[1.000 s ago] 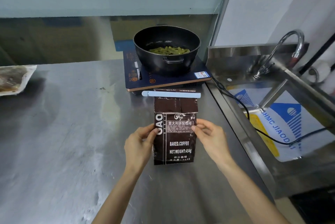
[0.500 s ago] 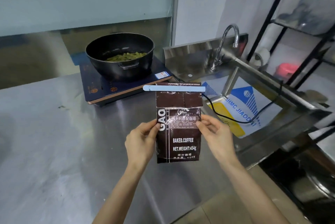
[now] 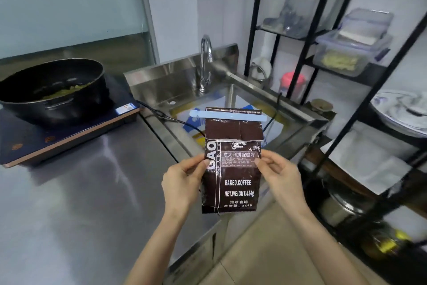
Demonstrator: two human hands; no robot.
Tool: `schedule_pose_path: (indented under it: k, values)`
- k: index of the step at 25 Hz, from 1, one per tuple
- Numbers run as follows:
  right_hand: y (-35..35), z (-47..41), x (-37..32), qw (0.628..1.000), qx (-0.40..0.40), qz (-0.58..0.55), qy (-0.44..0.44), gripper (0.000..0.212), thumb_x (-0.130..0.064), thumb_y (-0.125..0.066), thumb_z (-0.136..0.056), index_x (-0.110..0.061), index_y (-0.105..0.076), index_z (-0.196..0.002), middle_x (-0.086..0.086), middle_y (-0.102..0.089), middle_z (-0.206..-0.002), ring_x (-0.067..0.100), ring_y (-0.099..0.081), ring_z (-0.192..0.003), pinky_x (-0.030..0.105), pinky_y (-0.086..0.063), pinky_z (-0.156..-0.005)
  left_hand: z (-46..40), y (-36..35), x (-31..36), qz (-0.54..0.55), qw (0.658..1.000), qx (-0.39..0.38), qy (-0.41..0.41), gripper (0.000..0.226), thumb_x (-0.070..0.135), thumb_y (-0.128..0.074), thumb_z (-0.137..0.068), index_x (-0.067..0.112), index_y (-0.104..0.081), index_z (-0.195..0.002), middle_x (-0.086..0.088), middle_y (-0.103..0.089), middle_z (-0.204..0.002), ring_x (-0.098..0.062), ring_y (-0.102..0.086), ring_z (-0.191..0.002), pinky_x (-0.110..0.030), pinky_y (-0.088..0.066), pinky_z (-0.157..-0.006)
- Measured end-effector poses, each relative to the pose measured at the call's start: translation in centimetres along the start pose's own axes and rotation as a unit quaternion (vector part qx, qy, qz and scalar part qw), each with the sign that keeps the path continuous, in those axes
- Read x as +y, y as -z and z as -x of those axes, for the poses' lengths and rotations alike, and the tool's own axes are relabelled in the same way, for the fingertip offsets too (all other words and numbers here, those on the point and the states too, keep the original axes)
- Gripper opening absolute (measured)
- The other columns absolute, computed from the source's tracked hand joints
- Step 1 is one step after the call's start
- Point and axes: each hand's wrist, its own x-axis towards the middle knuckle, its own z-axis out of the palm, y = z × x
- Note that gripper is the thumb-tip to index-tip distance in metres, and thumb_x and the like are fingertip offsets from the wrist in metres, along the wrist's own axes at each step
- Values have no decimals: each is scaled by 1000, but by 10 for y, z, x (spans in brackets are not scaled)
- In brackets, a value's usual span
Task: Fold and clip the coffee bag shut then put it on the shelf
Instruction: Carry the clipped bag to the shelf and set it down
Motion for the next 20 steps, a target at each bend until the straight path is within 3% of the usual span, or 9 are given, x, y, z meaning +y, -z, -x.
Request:
schedule_pose_path:
  k: [3,5,7,12,16,18,20]
  values:
    - [56,-7,8,1000,29,10,1,20,-7,-59,-82,-24,-66,-89,11,-69,-89,22,-64,-83,14,-50,-72,10,-56,12,5,999,-35,-7,16,19,-67,-76,20,-72,-91,-7,-74,-97,-19,-67,-90,-46,-51,-92]
    - [93,-11,11,999,47,19,-1,27,-10,-59,-82,-37,-63,-80,10,-71,-90,24,-66,-86,30,-52,-83,16,-95,18,17,998,-66,-13,12,19,-67,-76,23,-72,-86,-5,-74,-98,-18,-67,-91,-47,-50,-93]
    - [125,-13,15,997,66,31,-7,29,-12,-59,-82,-40,-60,-75,8,-71,-90,22,-66,-87,38,-52,-86,22,-127,23,24,995,-91,-20,11,18,-67,-76,27,-71,-81,-5,-75,-95,-20,-68,-90,-49,-51,-91]
    - [202,-16,26,991,128,30,-22,19,-14,-58,-83,-32,-64,-86,-1,-70,-84,14,-66,-84,39,-54,-81,40,-202,43,37,988,-147,-28,16,13,-65,-77,23,-72,-87,-4,-73,-91,-17,-68,-84,-47,-53,-87]
    - [252,-11,30,982,185,12,-31,23,-13,-57,-84,-35,-62,-82,-3,-69,-83,11,-65,-81,33,-53,-77,53,-253,60,32,976,-211,-40,18,11,-65,-78,15,-71,-93,-8,-72,-88,-14,-67,-79,-42,-55,-83]
    - [275,-9,33,975,219,21,-36,17,-13,-57,-84,-26,-66,-91,1,-70,-88,13,-65,-84,31,-52,-78,57,-280,67,33,969,-241,-36,19,10,-65,-77,10,-70,-96,-1,-69,-81,-5,-65,-71,-37,-55,-80]
    - [294,-10,35,966,252,30,-45,17,-13,-57,-84,-18,-66,-97,0,-69,-88,11,-64,-84,27,-52,-77,59,-305,73,36,963,-264,-30,20,11,-66,-77,10,-69,-96,5,-66,-78,-9,-65,-74,-36,-53,-82]
